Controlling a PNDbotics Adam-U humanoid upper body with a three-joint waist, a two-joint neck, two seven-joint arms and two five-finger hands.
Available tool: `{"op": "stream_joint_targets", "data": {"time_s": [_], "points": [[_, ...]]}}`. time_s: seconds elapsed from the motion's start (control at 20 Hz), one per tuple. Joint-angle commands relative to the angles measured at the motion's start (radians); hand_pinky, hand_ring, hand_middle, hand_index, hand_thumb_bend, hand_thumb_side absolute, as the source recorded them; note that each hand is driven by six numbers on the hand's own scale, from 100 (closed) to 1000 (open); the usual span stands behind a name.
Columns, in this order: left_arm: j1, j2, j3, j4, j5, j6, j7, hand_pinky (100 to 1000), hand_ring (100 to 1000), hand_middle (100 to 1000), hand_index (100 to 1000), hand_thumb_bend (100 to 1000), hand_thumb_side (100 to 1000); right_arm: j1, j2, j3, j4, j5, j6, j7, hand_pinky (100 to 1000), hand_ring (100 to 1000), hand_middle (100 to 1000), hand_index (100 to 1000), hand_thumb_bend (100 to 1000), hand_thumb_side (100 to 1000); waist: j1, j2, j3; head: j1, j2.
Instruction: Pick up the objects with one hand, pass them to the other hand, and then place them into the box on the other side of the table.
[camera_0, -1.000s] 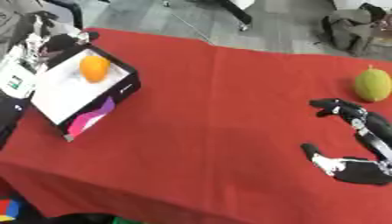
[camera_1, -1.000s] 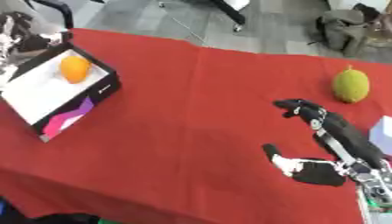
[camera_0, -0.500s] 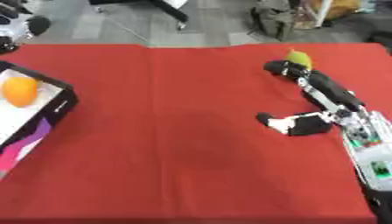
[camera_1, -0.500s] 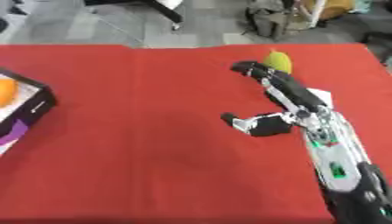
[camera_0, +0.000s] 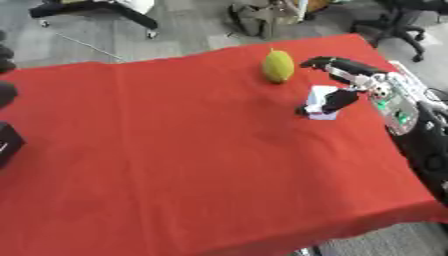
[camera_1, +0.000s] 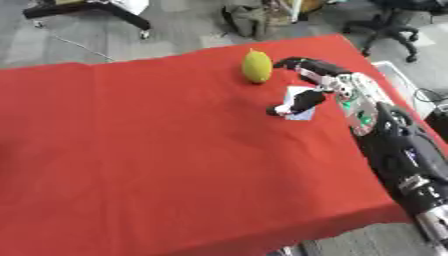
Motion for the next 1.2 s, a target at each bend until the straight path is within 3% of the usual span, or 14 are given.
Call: {"op": "stream_joint_targets", "data": {"time_s": [0.05, 0.6, 0.8, 1.0, 1.1, 1.2], "points": [[-0.007, 0.009, 0.001, -0.016, -0.005, -0.004, -0.02, 720, 629, 622, 799, 757, 632, -0.046, -0.045, -0.037, 0.076, 0.039, 0.007, -0.006, 934, 954, 953, 984, 579, 506, 0.0, -0.01, 0.004, -0.014, -0.003], [-0.009, 0.0, 0.0, -0.025, -0.012, -0.013, -0.044, 721, 629, 623, 801, 753, 633, -0.099, -0.043, -0.083, 0.272, 0.129, 0.046, -0.001, 929, 942, 934, 976, 521, 432, 0.003, 0.006, 0.022, -0.029, -0.003], [-0.009, -0.001, 0.0, -0.026, -0.013, -0.012, -0.047, 721, 629, 622, 802, 753, 633, -0.099, -0.043, -0.095, 0.3, 0.137, 0.054, -0.033, 903, 886, 833, 901, 456, 370, 0.004, 0.009, 0.026, -0.034, -0.003], [-0.009, 0.001, -0.001, -0.025, -0.012, -0.011, -0.047, 721, 628, 622, 801, 751, 633, -0.086, -0.047, -0.096, 0.246, 0.119, 0.036, -0.133, 849, 766, 615, 685, 387, 331, 0.004, 0.008, 0.026, -0.033, -0.003], [-0.008, 0.002, 0.0, -0.021, -0.013, -0.009, -0.046, 720, 628, 621, 801, 751, 633, -0.071, -0.046, -0.086, 0.158, 0.093, 0.009, -0.19, 822, 714, 534, 587, 367, 318, 0.004, 0.007, 0.025, -0.025, -0.003], [-0.008, 0.004, 0.0, -0.015, -0.014, -0.007, -0.043, 720, 627, 620, 800, 751, 633, -0.045, -0.042, -0.062, 0.036, 0.061, -0.021, -0.228, 809, 690, 511, 554, 357, 307, 0.004, 0.006, 0.024, -0.009, -0.003]]}}
